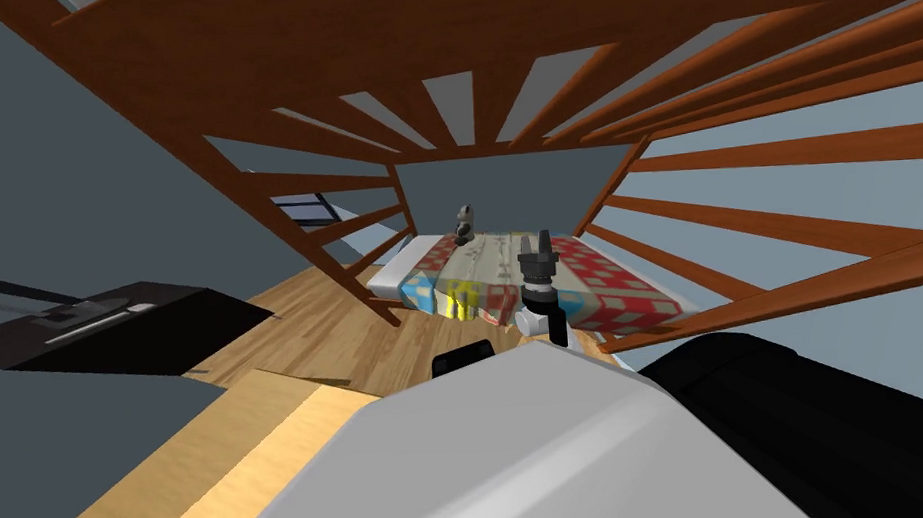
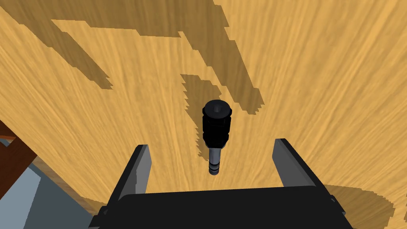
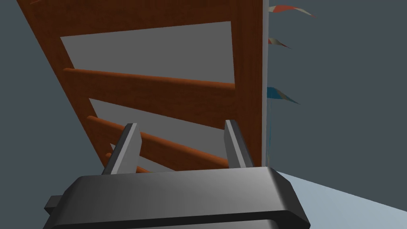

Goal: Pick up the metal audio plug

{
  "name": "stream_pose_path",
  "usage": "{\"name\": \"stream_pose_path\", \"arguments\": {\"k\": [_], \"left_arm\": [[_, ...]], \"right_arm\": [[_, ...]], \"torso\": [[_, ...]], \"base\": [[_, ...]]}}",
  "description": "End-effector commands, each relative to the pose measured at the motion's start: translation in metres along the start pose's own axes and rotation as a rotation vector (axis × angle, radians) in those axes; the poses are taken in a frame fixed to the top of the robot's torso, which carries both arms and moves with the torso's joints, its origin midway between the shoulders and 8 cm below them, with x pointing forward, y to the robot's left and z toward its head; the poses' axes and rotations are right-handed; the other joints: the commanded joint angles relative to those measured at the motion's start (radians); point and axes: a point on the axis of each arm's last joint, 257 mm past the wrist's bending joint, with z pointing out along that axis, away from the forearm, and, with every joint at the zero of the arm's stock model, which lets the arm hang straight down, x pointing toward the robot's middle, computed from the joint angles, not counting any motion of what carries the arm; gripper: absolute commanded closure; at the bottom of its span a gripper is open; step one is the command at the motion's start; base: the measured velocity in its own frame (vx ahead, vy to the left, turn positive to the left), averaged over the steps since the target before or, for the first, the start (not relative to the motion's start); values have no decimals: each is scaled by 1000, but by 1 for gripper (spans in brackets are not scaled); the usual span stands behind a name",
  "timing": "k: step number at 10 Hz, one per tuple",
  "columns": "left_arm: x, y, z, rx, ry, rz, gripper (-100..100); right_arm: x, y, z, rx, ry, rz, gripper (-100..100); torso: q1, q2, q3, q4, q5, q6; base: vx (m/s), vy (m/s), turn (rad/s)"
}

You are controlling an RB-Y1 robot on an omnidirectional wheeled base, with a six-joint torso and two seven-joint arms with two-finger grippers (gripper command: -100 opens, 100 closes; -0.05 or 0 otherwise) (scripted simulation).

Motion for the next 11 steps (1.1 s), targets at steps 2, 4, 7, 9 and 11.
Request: {"name": "stream_pose_path", "arguments": {"k": [2, 4, 7, 9, 11], "left_arm": [[2, 12, 3, -17, -9, -66, -100], [4, 25, 6, -34, -19, -131, -100], [7, 42, 9, -59, -35, -226, -100], [10, 54, 11, -74, -47, -288, -100], [9, 58, 12, -80, -51, -295, -100]], "right_arm": [[0, 0, 0, 0, 0, 0, 0], [0, 0, 0, 0, 0, 0, 0], [0, 0, 0, 0, 0, 0, 0], [0, 0, 0, 0, 0, 0, 0], [0, 0, 0, 0, 0, 0, 0]], "torso": [[-1, 4, 2, 1, 0, 1], [-3, 11, 6, 2, -1, 0], [-3, 11, 7, 3, -1, 0], [-2, 11, 7, 3, -1, 0], [-1, 12, 7, 3, 2, 0]], "base": [[-76, 8, -317], [-160, -17, -329], [-141, -21, -343], [-139, -40, -315], [-97, -29, -235]]}}
